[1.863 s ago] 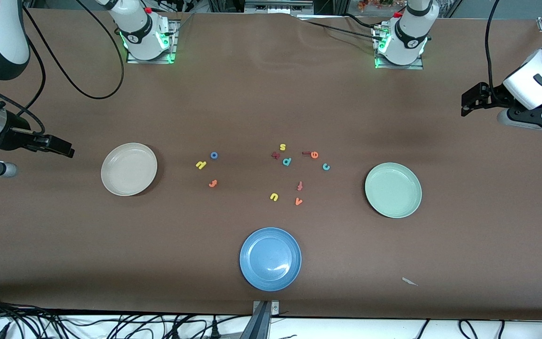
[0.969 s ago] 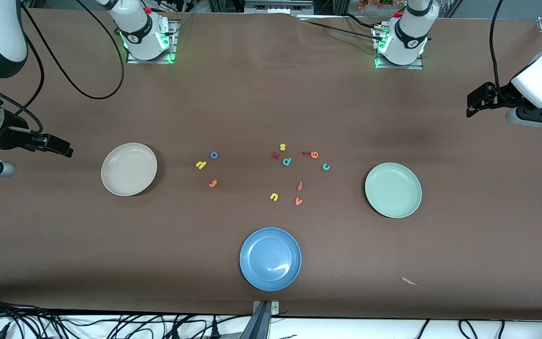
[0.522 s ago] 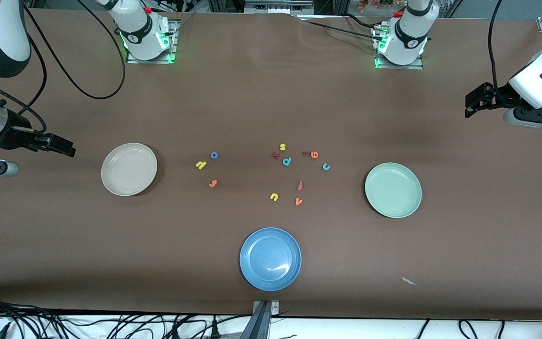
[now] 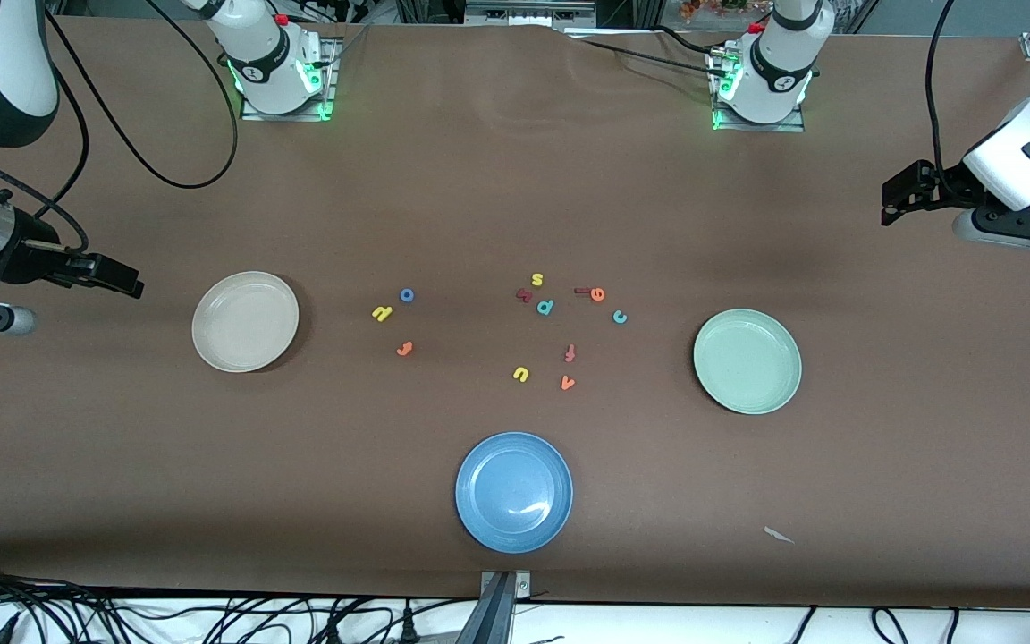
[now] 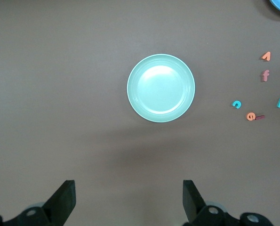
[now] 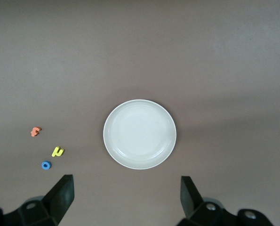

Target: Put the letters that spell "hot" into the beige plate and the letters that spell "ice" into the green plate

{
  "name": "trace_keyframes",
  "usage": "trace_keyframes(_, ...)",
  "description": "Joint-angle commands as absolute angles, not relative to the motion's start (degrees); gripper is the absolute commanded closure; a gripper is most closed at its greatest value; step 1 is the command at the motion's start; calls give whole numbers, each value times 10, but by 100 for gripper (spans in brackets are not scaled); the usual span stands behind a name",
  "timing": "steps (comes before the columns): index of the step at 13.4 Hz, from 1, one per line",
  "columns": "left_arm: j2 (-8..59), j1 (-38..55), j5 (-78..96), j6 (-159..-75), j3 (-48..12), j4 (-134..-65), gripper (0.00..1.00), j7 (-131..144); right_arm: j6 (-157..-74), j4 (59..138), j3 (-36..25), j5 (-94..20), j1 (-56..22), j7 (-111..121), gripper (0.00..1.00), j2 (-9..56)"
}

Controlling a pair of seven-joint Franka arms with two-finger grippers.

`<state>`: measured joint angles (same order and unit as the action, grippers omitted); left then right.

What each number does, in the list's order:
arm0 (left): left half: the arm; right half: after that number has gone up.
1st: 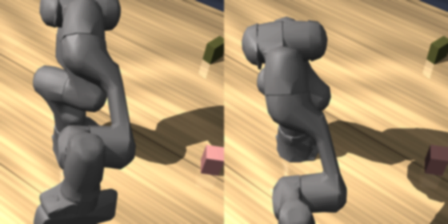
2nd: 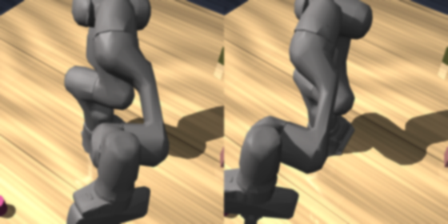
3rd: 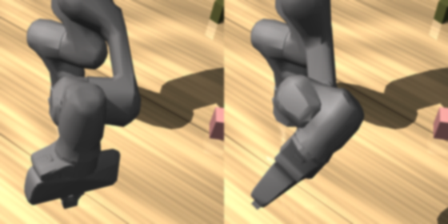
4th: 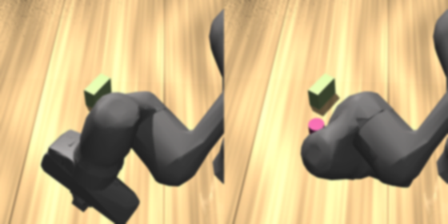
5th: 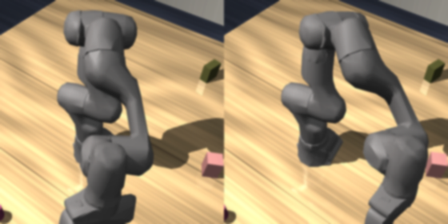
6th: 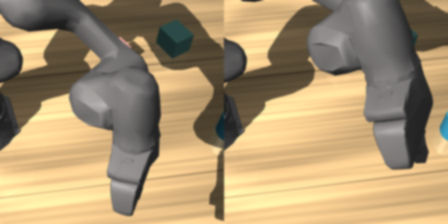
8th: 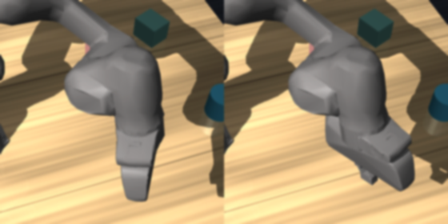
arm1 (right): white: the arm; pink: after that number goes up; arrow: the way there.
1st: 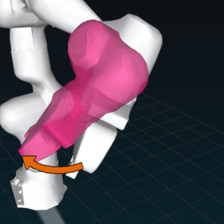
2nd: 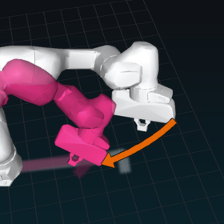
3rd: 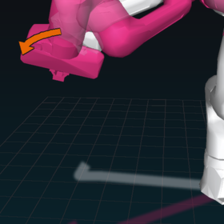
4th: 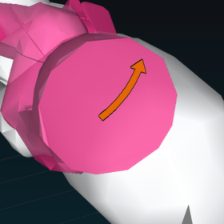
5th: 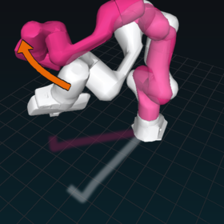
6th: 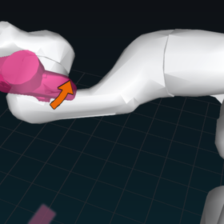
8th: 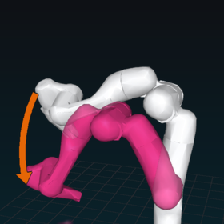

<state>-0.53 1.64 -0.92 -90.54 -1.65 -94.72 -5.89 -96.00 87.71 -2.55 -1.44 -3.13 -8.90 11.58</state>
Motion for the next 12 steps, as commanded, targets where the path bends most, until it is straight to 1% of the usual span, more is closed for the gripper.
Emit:
trace_keyframes(1, -11, 13, -6, -913, -18, -957, 0, -69, -934, 871, -27, -22, -32, -92, 0, 113)
trace_keyframes(12, -13, 8, -6, -912, -22, -957, 0, -104, -934, 873, -27, -16, -35, -94, 0, 109)
